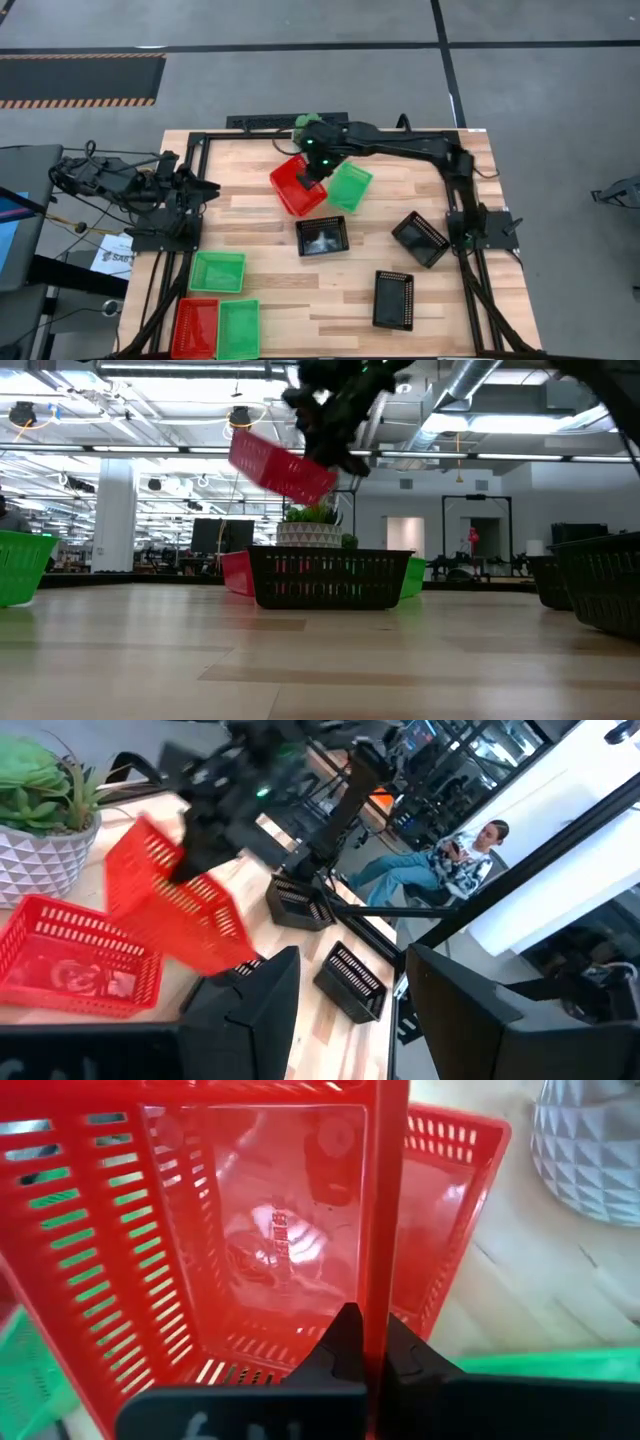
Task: Stack baskets by color
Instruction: Stack the right red bin on the top left red bin, then stack the bottom red bin on the top red bins
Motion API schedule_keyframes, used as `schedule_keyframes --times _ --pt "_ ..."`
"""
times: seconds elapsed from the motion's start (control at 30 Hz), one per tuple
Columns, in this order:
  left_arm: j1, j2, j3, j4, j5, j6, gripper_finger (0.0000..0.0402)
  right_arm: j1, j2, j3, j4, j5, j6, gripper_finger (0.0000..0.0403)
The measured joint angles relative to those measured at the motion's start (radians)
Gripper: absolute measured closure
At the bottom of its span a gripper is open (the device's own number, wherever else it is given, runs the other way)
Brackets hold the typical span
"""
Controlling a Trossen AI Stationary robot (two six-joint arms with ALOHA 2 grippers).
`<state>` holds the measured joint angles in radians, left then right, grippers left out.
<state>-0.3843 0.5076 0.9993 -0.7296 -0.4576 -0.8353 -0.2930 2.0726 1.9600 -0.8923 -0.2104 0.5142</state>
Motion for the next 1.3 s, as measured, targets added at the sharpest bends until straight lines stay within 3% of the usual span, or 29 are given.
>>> schedule_keyframes --times 0.27,0.63,0.83,1.0,1.13,1.3 --pt "0.000 0.000 0.000 -0.018 -0.001 0.000 0.0228 -0.033 0.170 0.107 -0.048 0.014 -0.012 0.0397" --pt "0.000 0.000 0.000 -0.028 -0.001 0.001 0.0228 -0.043 0.243 0.110 -0.074 0.047 -0.044 0.0364" --pt "0.000 0.000 0.000 -0.040 -0.002 0.001 0.0228 -0.048 0.232 0.114 -0.061 0.054 -0.078 0.0306" --pt "0.000 0.000 0.000 -0.047 0.010 -0.024 0.0228 -0.064 0.231 0.243 -0.187 0.053 -0.078 0.0230" --pt "0.000 0.003 0.000 -0.135 0.078 -0.135 0.0228 -0.047 0.229 0.400 -0.322 0.048 -0.093 0.0190" --pt "-0.002 0.121 0.000 -0.365 0.347 -0.271 0.0228 0.008 0.024 0.301 -0.351 -0.036 -0.106 0.0179"
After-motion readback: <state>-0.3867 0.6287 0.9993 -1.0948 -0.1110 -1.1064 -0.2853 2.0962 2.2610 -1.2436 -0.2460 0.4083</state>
